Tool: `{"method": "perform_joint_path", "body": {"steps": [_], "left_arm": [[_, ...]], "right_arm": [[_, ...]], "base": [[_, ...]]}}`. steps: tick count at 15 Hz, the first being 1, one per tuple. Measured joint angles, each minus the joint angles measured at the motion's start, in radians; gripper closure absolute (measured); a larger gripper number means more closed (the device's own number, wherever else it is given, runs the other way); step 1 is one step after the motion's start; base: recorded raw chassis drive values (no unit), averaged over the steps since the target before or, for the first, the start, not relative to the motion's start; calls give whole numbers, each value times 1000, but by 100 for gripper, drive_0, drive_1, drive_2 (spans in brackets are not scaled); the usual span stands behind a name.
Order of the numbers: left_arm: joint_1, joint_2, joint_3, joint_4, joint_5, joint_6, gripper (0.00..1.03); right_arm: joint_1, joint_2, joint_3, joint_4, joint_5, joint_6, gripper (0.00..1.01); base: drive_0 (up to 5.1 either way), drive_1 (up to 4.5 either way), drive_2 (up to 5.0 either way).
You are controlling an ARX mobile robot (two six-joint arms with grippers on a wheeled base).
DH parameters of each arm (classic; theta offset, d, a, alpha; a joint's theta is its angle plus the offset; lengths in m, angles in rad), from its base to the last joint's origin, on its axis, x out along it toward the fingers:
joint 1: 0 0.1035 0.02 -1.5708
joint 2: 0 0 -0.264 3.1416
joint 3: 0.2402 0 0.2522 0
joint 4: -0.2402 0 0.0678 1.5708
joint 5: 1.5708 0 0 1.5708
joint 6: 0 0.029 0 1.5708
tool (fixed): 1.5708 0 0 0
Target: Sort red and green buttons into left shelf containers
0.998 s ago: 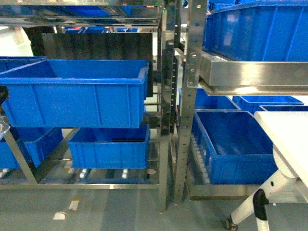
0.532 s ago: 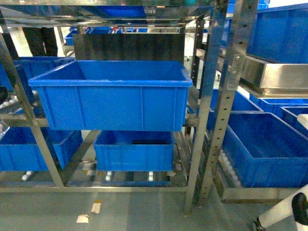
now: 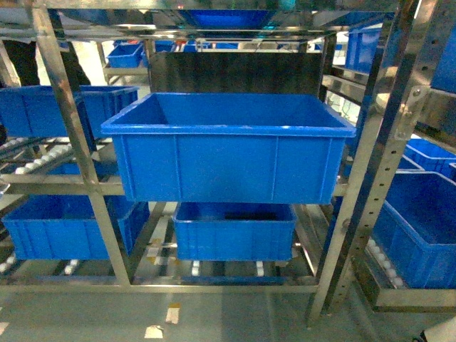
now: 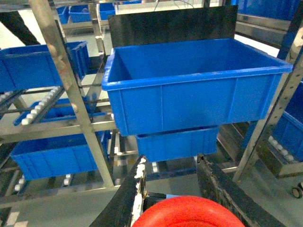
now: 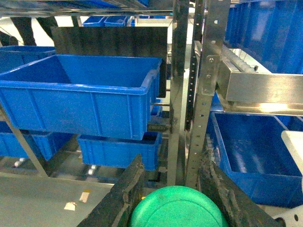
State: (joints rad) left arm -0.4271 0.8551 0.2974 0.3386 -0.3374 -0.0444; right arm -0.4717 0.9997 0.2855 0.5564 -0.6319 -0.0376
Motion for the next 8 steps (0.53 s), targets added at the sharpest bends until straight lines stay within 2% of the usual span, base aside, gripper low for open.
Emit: {"method": "perform_joint_path", "body": {"steps": [2, 8], "left_arm": [[0, 0, 0, -2, 2, 0, 75], [-3, -2, 0, -2, 4, 0, 75]], "right_arm": [[0, 0, 0, 0, 0, 0, 70], [-1, 0, 0, 2, 0, 0, 70]], "base": [[-14, 247, -274], [0, 414, -415]]}}
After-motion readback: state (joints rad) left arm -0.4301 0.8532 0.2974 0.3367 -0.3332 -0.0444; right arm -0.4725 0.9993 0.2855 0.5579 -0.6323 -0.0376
